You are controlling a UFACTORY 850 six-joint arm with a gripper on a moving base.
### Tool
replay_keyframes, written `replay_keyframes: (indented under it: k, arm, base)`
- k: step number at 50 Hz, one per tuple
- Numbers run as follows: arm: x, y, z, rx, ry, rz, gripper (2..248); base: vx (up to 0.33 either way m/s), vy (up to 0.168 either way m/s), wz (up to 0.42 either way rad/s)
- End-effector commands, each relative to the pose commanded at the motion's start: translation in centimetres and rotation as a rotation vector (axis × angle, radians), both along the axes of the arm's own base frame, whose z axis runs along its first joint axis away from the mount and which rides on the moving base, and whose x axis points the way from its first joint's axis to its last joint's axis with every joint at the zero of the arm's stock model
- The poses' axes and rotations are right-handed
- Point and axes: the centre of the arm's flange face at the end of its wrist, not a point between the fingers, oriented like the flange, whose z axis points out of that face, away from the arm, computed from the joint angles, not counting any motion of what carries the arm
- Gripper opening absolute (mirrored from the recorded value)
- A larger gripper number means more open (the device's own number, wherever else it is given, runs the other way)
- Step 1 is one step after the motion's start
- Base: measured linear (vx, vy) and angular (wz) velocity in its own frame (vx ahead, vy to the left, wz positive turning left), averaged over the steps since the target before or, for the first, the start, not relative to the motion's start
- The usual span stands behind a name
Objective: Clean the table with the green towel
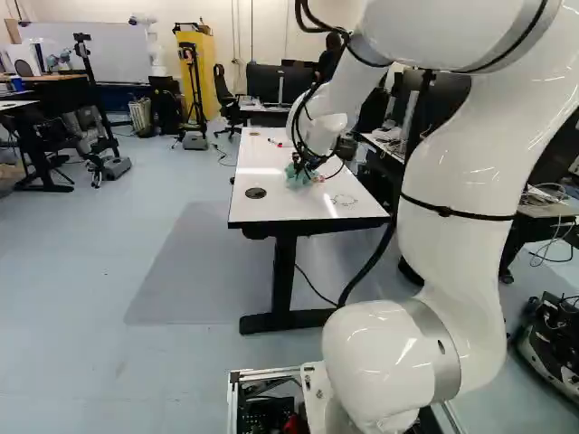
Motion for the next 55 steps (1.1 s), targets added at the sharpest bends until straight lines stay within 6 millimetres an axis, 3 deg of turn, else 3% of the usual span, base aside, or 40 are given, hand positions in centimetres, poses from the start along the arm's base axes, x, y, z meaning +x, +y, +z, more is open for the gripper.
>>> replay_keyframes:
  k: [14,27,55]
  arm:
    - [-0.2,-0.1,0.0,0.0,-0.002,-0.002,45]
    - [-1.4,-1.5,0.5,-0.004,-0.056,-0.03,45]
    - [-6.7,-1.9,0.7,-0.006,-0.075,-0.041,45]
  base:
    - [0.0,0.0,0.0]
    - [0.0,0.0,0.0]
    - [0.0,0.0,0.0]
